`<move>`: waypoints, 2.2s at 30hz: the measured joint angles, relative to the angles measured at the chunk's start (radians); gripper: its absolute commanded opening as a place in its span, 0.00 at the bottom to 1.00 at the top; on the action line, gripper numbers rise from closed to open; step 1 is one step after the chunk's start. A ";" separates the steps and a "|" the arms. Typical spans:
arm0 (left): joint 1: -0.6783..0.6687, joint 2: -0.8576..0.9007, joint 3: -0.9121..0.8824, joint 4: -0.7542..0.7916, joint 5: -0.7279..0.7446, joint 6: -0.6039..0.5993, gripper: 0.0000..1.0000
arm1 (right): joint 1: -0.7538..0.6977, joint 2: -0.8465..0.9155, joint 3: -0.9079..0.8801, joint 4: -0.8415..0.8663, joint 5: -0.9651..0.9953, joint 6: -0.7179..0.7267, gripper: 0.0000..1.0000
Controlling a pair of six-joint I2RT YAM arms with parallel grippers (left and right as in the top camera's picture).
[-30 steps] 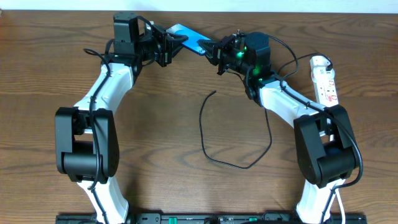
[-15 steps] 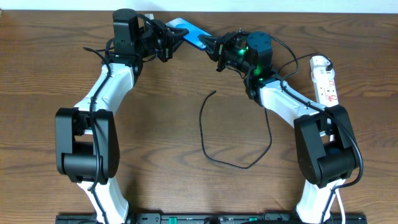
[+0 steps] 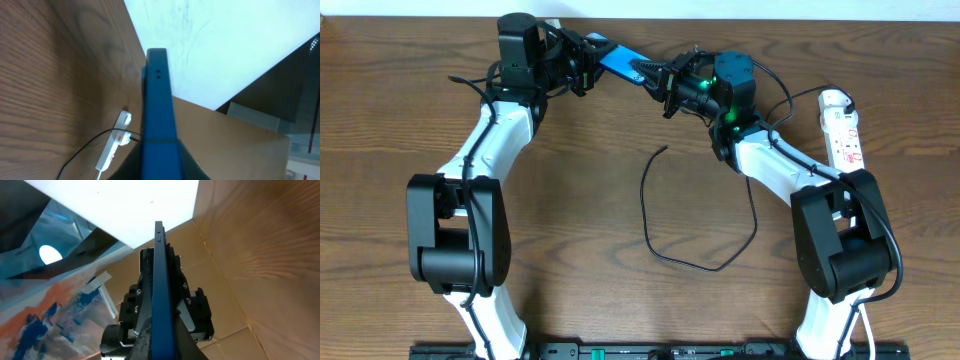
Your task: Plug charger to phone and switch on socket
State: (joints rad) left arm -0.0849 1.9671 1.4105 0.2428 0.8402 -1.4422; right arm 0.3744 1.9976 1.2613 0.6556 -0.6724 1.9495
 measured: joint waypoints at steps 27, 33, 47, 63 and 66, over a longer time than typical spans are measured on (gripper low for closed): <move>0.083 0.000 0.000 -0.044 0.091 0.185 0.07 | -0.077 -0.011 0.006 -0.262 -0.084 -0.396 0.68; 0.179 0.000 0.000 -0.043 0.287 0.283 0.07 | -0.170 -0.016 0.010 -0.535 -0.154 -0.792 0.47; 0.195 0.000 0.000 -0.061 0.415 0.303 0.07 | -0.031 -0.016 0.011 -0.872 0.091 -1.087 0.34; 0.195 0.000 0.000 -0.062 0.414 0.303 0.08 | 0.061 0.003 0.011 -0.943 0.309 -1.087 0.30; 0.195 0.000 0.000 -0.062 0.415 0.303 0.07 | 0.065 0.033 0.011 -0.937 0.305 -1.083 0.31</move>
State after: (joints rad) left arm 0.1104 1.9671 1.4105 0.1810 1.2549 -1.1397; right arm 0.4397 2.0304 1.2724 -0.2817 -0.3676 0.8669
